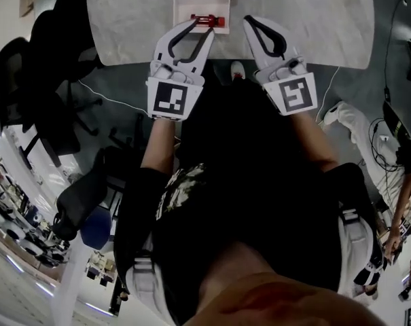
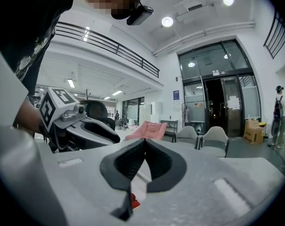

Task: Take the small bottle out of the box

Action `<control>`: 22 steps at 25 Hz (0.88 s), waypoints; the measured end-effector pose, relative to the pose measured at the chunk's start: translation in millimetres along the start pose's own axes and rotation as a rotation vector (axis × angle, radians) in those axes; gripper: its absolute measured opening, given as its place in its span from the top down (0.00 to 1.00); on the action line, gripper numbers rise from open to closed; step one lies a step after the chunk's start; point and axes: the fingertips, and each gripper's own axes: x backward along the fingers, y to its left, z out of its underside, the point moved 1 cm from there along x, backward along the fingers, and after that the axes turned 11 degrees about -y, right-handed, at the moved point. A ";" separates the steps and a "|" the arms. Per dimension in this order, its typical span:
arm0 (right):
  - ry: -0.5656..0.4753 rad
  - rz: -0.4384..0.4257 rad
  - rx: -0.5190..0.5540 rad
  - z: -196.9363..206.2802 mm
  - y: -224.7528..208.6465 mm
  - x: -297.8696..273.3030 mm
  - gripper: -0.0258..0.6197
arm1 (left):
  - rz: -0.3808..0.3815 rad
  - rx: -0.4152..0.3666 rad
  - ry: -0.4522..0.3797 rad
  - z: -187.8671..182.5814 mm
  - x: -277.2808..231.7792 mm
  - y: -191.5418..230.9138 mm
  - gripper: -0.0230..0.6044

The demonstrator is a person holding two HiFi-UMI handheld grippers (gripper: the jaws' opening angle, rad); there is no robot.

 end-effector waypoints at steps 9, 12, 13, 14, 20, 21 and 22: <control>0.076 0.156 -0.073 45.1 -28.1 -12.0 0.97 | 0.420 -0.232 0.308 83.1 -53.7 0.2 0.69; 0.100 0.210 -0.075 57.4 -39.4 -8.5 0.97 | 0.534 -0.280 0.395 103.8 -67.5 -4.5 0.68; 0.108 0.228 -0.075 60.7 -42.3 -6.8 0.97 | 0.569 -0.306 0.423 110.4 -71.3 -6.2 0.68; 0.118 0.247 -0.076 64.1 -43.9 -4.3 0.97 | 0.604 -0.328 0.450 117.1 -73.9 -8.5 0.68; 0.144 0.371 -0.121 85.9 -44.8 14.1 0.97 | 0.772 -0.344 0.601 160.7 -80.0 -23.0 0.68; 0.144 0.392 -0.124 88.0 -46.0 16.6 0.97 | 0.789 -0.359 0.624 167.5 -82.5 -23.0 0.68; 0.147 0.412 -0.125 90.2 -47.2 19.2 0.97 | 0.805 -0.373 0.646 173.6 -85.5 -22.9 0.68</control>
